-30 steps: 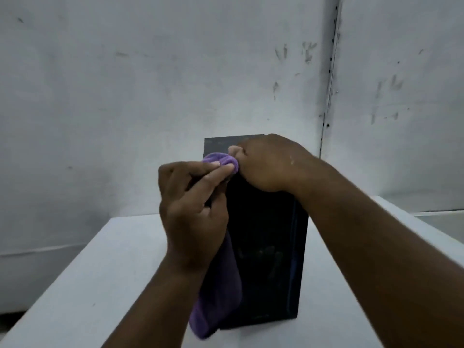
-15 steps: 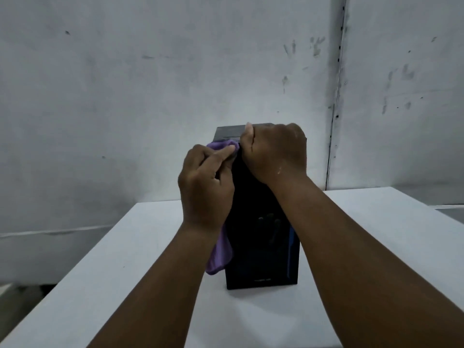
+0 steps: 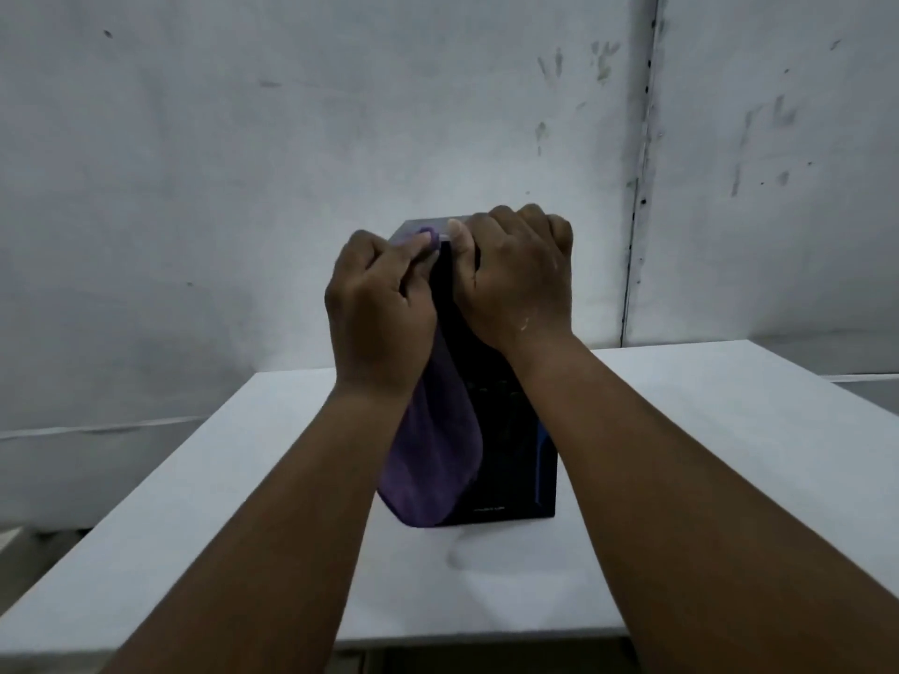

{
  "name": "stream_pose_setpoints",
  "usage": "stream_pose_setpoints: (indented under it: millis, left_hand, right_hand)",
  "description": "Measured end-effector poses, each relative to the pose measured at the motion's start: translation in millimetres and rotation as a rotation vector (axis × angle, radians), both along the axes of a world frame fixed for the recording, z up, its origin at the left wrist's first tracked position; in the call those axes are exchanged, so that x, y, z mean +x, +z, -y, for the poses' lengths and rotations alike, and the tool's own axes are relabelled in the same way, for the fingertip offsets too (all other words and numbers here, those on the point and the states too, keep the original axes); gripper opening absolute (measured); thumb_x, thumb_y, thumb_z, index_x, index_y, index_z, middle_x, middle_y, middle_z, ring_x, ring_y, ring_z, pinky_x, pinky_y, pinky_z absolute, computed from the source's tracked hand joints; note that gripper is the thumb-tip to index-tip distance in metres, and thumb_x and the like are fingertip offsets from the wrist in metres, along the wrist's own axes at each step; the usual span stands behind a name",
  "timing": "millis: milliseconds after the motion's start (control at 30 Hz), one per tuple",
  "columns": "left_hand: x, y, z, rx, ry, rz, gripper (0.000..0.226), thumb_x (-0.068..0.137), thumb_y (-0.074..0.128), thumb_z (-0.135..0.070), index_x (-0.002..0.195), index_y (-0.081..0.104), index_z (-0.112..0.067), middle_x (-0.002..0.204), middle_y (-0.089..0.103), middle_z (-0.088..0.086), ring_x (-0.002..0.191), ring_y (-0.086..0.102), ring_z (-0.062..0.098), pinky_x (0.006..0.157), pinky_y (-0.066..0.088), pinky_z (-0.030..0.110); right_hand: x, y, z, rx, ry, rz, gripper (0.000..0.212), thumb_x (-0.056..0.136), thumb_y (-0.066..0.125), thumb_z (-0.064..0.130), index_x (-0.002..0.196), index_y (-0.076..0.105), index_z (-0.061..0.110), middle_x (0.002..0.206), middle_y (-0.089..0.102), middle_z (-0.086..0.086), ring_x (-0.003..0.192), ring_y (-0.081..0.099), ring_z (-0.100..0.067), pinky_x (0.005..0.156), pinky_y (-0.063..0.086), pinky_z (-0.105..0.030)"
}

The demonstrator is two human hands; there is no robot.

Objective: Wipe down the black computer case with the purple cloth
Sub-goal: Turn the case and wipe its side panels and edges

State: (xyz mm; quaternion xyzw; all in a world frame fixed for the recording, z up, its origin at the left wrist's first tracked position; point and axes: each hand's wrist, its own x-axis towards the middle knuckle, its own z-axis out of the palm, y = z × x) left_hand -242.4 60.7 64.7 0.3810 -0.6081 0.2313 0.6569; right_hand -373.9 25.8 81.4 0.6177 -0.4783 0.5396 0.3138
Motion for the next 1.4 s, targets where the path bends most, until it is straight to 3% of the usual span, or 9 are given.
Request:
stream_pose_setpoints:
  millis: [200,500,767,833,967,1133,1200,1333,1400]
  left_hand:
    - [-0.6,-58.5,-10.3,0.072,-0.051,0.080,0.018,0.095,0.072,-0.010,0.109,0.079,-0.001,0.079,0.058,0.010,0.072,0.052,0.015,0.074,0.034,0.002]
    - [-1.5,-20.9,0.2,0.007,-0.006,-0.027,0.017,0.095,0.072,-0.013,0.109,0.081,-0.010,0.082,0.063,0.007,0.076,0.047,0.004,0.074,0.034,0.000]
    - [-1.5,-80.3,-11.9,0.118,-0.047,0.078,0.014,0.093,0.076,-0.006,0.105,0.080,-0.001,0.077,0.058,0.009,0.069,0.052,0.016,0.070,0.037,0.007]
    - [1.8,-73.4,-14.1,0.131,-0.039,0.085,0.014,0.092,0.075,-0.006,0.106,0.080,-0.003,0.078,0.059,0.009,0.069,0.053,0.017,0.066,0.039,0.012]
    - [5.0,-32.3,-10.4,0.076,0.000,-0.022,0.016,0.092,0.075,-0.011,0.107,0.081,-0.011,0.078,0.061,0.006,0.070,0.050,0.009,0.070,0.034,0.002]
    - [4.0,-29.9,-6.0,0.057,-0.017,-0.025,0.015,0.092,0.075,-0.009,0.106,0.081,-0.009,0.079,0.060,0.006,0.071,0.051,0.010,0.072,0.035,0.003]
    - [3.5,-53.6,-8.8,0.064,-0.031,0.040,0.014,0.092,0.075,-0.005,0.104,0.080,-0.005,0.078,0.057,0.008,0.070,0.051,0.014,0.071,0.036,0.007]
    - [8.3,-105.5,-15.7,0.138,-0.053,0.195,0.014,0.091,0.077,-0.004,0.105,0.080,0.000,0.078,0.061,0.010,0.069,0.057,0.022,0.062,0.053,0.035]
    - [11.7,-108.6,-16.4,0.154,-0.049,0.224,0.015,0.091,0.078,-0.003,0.105,0.080,0.000,0.078,0.062,0.011,0.070,0.058,0.024,0.061,0.053,0.040]
  right_hand:
    - [0.5,-11.4,0.8,-0.040,-0.041,-0.026,0.036,0.104,0.042,0.041,0.099,0.064,0.013,0.100,0.064,-0.007,0.097,0.053,-0.031,0.095,0.035,-0.042]
    - [4.3,-13.4,-0.1,-0.051,-0.020,-0.005,0.035,0.102,0.046,0.042,0.099,0.062,0.011,0.101,0.062,-0.007,0.098,0.053,-0.031,0.097,0.036,-0.043]
    - [4.5,-13.7,-1.2,-0.068,-0.012,0.002,0.034,0.101,0.047,0.041,0.099,0.063,0.010,0.100,0.062,-0.009,0.096,0.053,-0.033,0.096,0.037,-0.044]
    - [4.9,-13.9,-1.1,-0.068,-0.010,0.002,0.034,0.101,0.047,0.041,0.099,0.063,0.011,0.100,0.062,-0.008,0.096,0.053,-0.033,0.096,0.037,-0.043]
    - [3.8,-13.2,-1.3,-0.052,0.003,0.002,0.034,0.101,0.046,0.042,0.099,0.063,0.012,0.101,0.062,-0.007,0.098,0.053,-0.031,0.097,0.036,-0.042]
    - [0.9,-13.7,-1.2,-0.046,0.032,-0.006,0.034,0.102,0.044,0.041,0.101,0.064,0.014,0.102,0.063,-0.004,0.100,0.053,-0.030,0.099,0.036,-0.041]
    - [-0.7,-14.0,-1.7,-0.059,0.037,-0.013,0.031,0.102,0.046,0.039,0.101,0.064,0.014,0.101,0.063,-0.004,0.099,0.053,-0.030,0.098,0.036,-0.041]
    - [-1.1,-13.2,-3.3,-0.076,0.058,-0.004,0.026,0.100,0.049,0.035,0.101,0.065,0.014,0.101,0.064,-0.003,0.099,0.053,-0.029,0.098,0.035,-0.040]
    - [-1.6,-13.0,-3.5,-0.079,0.058,-0.006,0.026,0.100,0.049,0.035,0.101,0.065,0.014,0.101,0.064,-0.003,0.098,0.053,-0.029,0.098,0.035,-0.039]
